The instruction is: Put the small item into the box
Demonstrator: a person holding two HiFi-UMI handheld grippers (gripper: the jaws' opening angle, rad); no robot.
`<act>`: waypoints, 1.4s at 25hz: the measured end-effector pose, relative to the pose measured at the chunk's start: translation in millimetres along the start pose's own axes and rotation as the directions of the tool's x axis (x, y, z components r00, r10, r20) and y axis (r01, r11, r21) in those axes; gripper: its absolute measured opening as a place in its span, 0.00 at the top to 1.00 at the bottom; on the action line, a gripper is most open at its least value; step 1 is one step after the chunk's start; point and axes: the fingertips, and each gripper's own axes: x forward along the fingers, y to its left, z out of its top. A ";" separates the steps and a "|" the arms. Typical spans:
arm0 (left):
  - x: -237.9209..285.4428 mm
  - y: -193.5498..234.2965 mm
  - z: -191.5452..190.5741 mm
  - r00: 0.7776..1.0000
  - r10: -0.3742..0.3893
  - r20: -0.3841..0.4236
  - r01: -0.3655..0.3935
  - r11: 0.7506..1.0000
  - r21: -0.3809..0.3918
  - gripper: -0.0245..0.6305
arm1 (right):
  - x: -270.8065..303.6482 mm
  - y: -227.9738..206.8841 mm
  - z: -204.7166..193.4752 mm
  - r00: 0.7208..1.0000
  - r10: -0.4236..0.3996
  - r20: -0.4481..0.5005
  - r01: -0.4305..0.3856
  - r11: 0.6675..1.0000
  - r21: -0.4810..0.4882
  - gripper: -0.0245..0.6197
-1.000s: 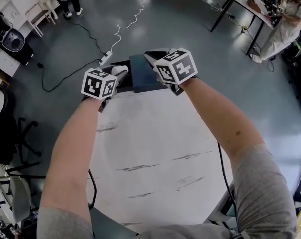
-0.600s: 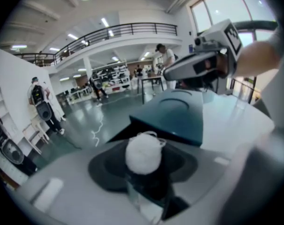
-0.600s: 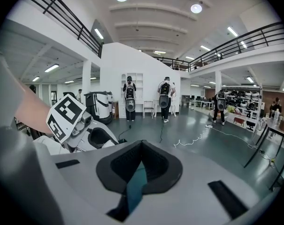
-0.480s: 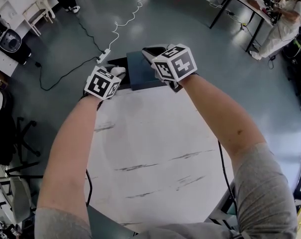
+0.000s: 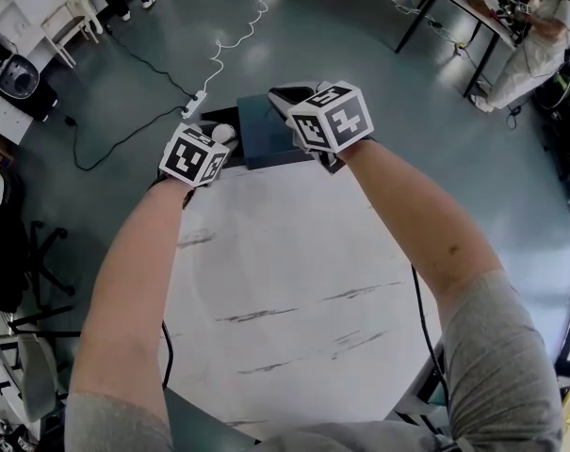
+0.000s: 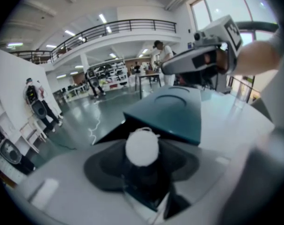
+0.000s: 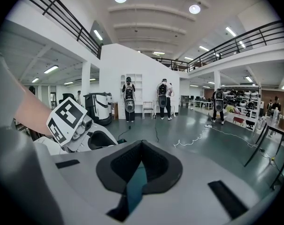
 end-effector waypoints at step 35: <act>-69.3 0.1 27.1 0.987 -0.013 0.160 0.036 0.990 -0.137 0.56 | -37.6 7.7 12.9 0.997 -0.076 0.007 0.076 0.994 0.076 0.95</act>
